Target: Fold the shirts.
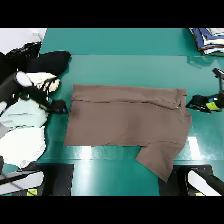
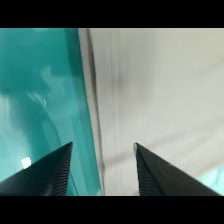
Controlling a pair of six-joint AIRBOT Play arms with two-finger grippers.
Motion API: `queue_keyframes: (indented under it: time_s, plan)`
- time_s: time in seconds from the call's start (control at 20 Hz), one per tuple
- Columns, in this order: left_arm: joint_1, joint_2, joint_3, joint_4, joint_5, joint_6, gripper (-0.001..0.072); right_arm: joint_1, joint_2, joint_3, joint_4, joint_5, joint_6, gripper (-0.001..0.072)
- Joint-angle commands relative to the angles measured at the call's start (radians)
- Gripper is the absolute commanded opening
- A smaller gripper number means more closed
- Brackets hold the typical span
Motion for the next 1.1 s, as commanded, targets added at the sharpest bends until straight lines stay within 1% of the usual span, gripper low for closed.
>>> queue_keyframes:
  time_s: [0.0, 0.1, 0.25, 0.45, 0.5, 0.55, 0.6, 0.65, 0.8, 0.85, 0.9, 1.05]
  plan:
    - [0.000, 0.171, -0.256, 0.011, -0.003, -0.023, 0.0463, -0.081, 0.109, -0.054, 0.010, 0.034, -0.024, 0.0368]
    - [0.000, 0.237, -0.363, 0.009, 0.016, -0.032, 0.0463, -0.116, 0.133, -0.070, 0.056, 0.044, -0.052, 0.0368]
    - [0.000, 0.255, -0.447, -0.016, 0.049, -0.048, 0.0463, -0.159, 0.149, -0.094, 0.162, 0.047, -0.085, 0.0368]
    - [-0.001, 0.255, -0.515, -0.144, 0.133, -0.043, 0.0462, -0.172, 0.180, -0.119, 0.159, 0.048, -0.087, 0.0368]
    - [-0.001, 0.255, -0.531, -0.180, 0.141, -0.028, 0.0460, -0.172, 0.188, -0.124, 0.151, 0.054, -0.087, 0.0368]
    - [-0.001, 0.255, -0.541, -0.213, 0.144, -0.005, 0.0324, -0.172, 0.193, -0.129, 0.127, 0.068, -0.087, 0.0367]
    - [-0.001, 0.255, -0.540, -0.230, 0.153, 0.019, 0.0118, -0.172, 0.193, -0.136, 0.085, 0.097, -0.083, 0.0367]
    - [0.000, 0.255, -0.535, -0.237, 0.163, 0.027, 0.0033, -0.172, 0.193, -0.151, 0.026, 0.136, -0.072, 0.0367]
    - [-0.001, 0.256, -0.477, -0.235, 0.154, 0.035, 0.0033, -0.172, 0.193, -0.251, -0.084, 0.268, -0.057, 0.0374]
    - [-0.001, 0.256, -0.453, -0.235, 0.150, 0.035, 0.0033, -0.172, 0.193, -0.300, -0.089, 0.285, -0.057, 0.0466]
    - [-0.001, 0.256, -0.431, -0.236, 0.149, 0.035, 0.0033, -0.172, 0.193, -0.347, -0.079, 0.291, -0.057, 0.0512]
    - [-0.001, 0.256, -0.401, -0.236, 0.150, 0.035, 0.0033, -0.161, 0.193, -0.472, -0.071, 0.258, -0.019, 0.0511]
